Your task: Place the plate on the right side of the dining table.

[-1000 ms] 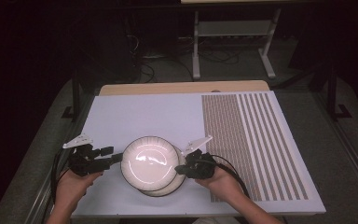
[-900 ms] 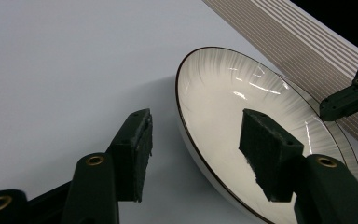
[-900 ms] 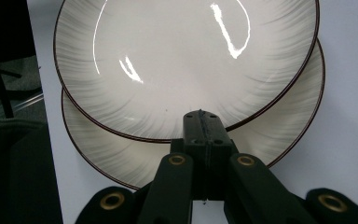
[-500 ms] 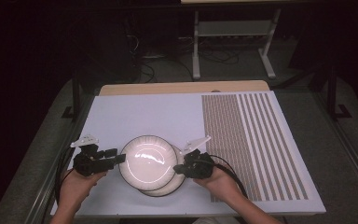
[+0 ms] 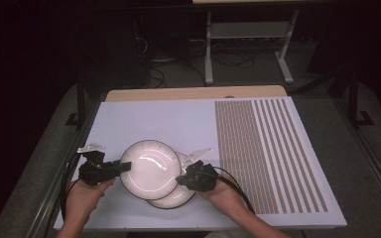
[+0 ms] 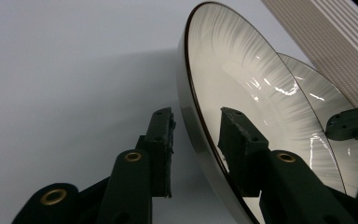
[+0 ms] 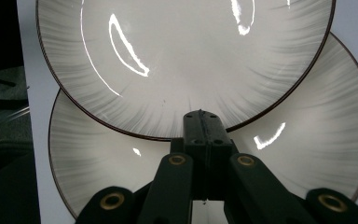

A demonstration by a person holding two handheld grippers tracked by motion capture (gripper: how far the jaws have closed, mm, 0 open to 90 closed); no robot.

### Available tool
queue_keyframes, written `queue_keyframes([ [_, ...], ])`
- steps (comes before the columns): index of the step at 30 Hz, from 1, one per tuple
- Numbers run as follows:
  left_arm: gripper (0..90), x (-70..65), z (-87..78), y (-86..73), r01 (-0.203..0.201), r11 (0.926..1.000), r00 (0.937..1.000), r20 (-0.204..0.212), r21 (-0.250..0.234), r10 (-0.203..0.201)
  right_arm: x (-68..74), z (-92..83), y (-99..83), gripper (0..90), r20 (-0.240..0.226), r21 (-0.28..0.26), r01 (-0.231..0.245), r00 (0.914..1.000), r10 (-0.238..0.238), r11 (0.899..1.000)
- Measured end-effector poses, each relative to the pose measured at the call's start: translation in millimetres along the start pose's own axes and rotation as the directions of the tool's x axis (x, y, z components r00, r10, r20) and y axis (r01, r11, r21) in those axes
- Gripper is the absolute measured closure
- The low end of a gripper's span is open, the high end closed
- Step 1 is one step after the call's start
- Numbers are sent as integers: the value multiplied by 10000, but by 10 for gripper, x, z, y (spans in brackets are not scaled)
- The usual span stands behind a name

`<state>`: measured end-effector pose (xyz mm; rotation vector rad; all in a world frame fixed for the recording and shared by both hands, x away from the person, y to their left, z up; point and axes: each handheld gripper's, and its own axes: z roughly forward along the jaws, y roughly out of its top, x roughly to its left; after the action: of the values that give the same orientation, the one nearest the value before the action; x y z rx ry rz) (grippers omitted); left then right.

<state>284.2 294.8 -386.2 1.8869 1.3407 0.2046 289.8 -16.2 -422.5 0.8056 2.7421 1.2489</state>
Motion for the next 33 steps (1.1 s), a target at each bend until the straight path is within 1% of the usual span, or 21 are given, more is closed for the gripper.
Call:
queue_keyframes([
  [4,689,-11,4,20,574,9983,9983,42,-23,-574,25,51,9,898,28,-41,64,10000,-64,10000],
  [5,699,-11,4,20,574,9983,9983,42,-23,-574,25,51,9,898,28,-41,64,10000,-64,10000],
  [6,699,-24,9,25,715,9974,9974,9,-38,-715,33,61,11,898,51,-54,60,10000,-60,10000],
  [7,702,-41,11,43,916,9958,9956,-172,-72,-917,44,79,14,898,122,-73,98,9999,-97,9999],
  [8,711,-37,9,48,1126,9936,9935,-149,-71,-1127,46,81,15,898,140,-75,105,9998,-104,9999],
  [9,722,-37,9,48,1126,9936,9935,-149,-71,-1127,49,83,15,898,164,-87,117,9998,-116,9999],
  [10,735,-9,3,55,1657,9862,9862,6,-30,-1657,51,83,14,898,174,-94,125,9998,-124,9999],
  [11,749,13,1,58,2005,9797,9796,146,-24,-2004,51,83,13,898,178,-99,126,9998,-124,9999],
  [12,762,29,0,59,2227,9749,9746,251,-6,-2226,52,83,13,898,186,-103,142,9997,-140,9998],
  [13,776,69,-4,56,2574,9663,9651,496,-15,-2570,52,84,14,898,183,-103,143,9997,-141,9998],
  [14,786,73,0,54,2658,9640,9628,520,-33,-2652,54,84,13,898,198,-106,133,9997,-131,9999],
  [18,794,60,8,68,2870,9579,9572,398,-58,-2866,56,85,14,897,201,-61,115,9997,-114,9999],
  [23,798,55,27,72,3311,9435,9433,314,-153,-3305,49,79,5,896,228,-21,46,9997,-46,10000],
  [24,798,66,31,74,3364,9417,9408,462,-58,-3358,50,77,4,896,227,-13,39,9997,-38,10000],
  [25,795,75,34,71,3459,9382,9370,532,-54,-3452,52,71,3,896,236,-35,18,9997,-17,10000],
  [26,796,93,34,65,3507,9365,9350,562,24,-3503,50,64,4,896,235,-92,29,9997,-27,10000],
  [27,797,103,35,61,3657,9307,9289,612,20,-3651,48,49,9,896,281,-170,41,9996,-37,9998],
  [28,798,114,32,55,3683,9297,9277,654,-12,-3675,48,32,13,895,319,-249,-13,9995,21,9997],
  [29,800,127,31,55,3824,9240,9213,762,-9,-3813,43,20,17,894,313,-307,-46,9995,55,9995],
  [31,800,138,21,51,3982,9173,9143,846,-79,-3962,26,-12,24,887,312,-505,-188,9993,204,9985],
  [33,799,154,8,42,4199,9074,9037,1006,-186,-4161,18,-46,29,860,317,-726,-374,9987,398,9967],
])
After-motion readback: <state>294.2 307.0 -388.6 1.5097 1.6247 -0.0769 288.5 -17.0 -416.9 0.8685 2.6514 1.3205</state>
